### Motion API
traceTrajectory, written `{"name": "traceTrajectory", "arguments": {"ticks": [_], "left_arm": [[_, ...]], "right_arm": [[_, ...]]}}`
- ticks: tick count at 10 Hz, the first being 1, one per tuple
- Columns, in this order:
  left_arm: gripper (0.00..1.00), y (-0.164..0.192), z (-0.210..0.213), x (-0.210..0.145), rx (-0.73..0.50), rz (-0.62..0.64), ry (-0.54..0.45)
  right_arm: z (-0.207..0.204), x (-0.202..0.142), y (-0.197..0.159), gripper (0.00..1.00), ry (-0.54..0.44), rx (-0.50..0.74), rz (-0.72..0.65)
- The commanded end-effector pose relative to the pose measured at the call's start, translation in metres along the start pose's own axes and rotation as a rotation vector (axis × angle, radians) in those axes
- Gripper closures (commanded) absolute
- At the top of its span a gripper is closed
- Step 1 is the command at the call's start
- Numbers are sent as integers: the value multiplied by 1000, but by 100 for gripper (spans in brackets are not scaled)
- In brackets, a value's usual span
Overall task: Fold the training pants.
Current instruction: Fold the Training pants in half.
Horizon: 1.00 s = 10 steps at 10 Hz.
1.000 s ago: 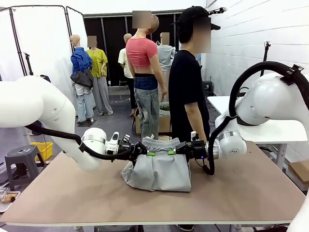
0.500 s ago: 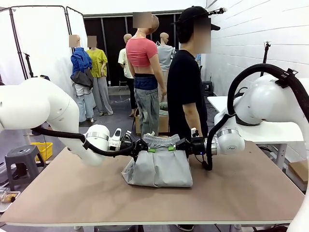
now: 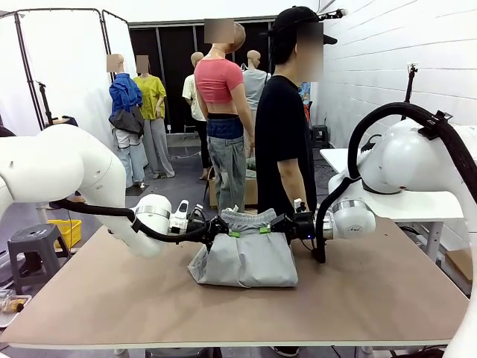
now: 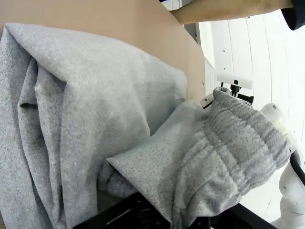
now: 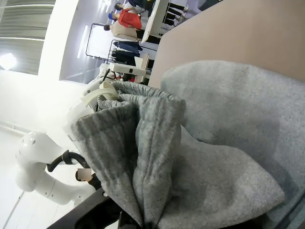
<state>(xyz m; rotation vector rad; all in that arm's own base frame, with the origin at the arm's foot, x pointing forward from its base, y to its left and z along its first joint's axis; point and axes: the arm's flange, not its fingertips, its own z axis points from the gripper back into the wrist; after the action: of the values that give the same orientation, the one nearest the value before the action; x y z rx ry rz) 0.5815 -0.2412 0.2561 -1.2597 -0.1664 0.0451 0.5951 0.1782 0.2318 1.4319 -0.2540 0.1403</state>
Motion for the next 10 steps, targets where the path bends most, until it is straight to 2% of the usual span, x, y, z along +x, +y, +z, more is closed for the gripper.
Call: {"name": "traceTrajectory", "arguments": {"ticks": [1,5,10], "left_arm": [[100,18,22,17,74,5,-48],[100,20,20,31,84,1,-64],[100,33,16,33,115,44,-51]], "right_arm": [[28,25,-8,100,-103,-39,-5],[27,39,-12,100,-124,-31,-6],[31,37,-21,100,-130,-59,-42]]}}
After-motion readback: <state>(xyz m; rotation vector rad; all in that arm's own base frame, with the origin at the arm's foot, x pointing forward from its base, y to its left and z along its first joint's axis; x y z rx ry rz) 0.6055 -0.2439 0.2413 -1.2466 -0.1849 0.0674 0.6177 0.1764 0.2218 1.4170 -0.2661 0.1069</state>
